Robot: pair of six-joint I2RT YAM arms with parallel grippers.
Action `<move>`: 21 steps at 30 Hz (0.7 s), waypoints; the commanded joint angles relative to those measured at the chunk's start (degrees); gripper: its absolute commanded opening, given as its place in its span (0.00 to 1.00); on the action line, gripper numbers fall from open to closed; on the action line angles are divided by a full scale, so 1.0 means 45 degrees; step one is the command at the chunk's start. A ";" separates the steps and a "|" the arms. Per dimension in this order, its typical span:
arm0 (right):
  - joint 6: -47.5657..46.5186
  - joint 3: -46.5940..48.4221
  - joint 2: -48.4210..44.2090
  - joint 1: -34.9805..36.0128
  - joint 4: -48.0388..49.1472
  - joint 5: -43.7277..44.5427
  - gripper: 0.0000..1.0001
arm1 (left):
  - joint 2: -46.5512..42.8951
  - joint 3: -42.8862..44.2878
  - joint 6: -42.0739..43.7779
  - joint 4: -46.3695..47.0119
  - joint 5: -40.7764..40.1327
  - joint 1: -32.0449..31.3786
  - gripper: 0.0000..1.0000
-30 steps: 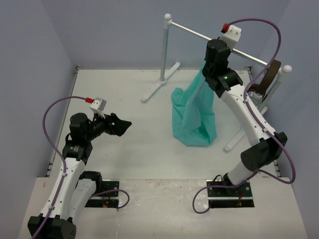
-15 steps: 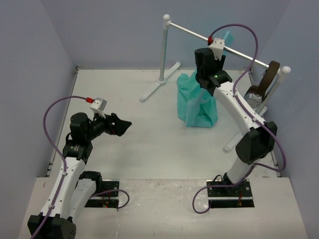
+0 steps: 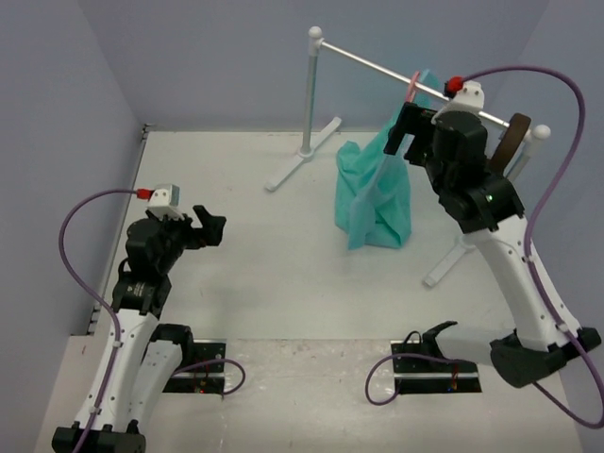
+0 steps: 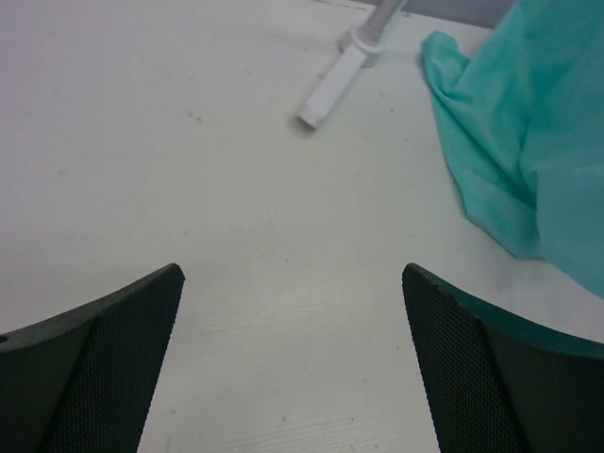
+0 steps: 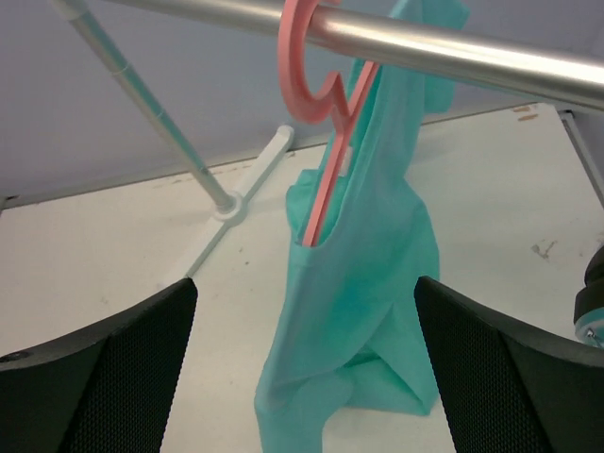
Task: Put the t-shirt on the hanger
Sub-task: Place the hanger at the clothesline, then reset both arms
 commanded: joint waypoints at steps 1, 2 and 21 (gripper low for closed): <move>-0.0460 -0.1483 -0.2216 0.0047 -0.0775 -0.2390 0.99 | -0.0764 0.1253 -0.0367 -0.1099 -0.4005 -0.0022 1.00; -0.0664 -0.1995 -0.3005 0.0047 -0.0893 -0.2506 0.99 | -0.0720 0.1576 -0.0199 -0.1448 -0.4477 -0.0047 1.00; -0.0488 -0.7450 -1.2813 0.0038 -0.3242 -0.1805 0.99 | -0.3665 0.1103 0.0381 -0.2259 -0.7640 -0.1428 1.00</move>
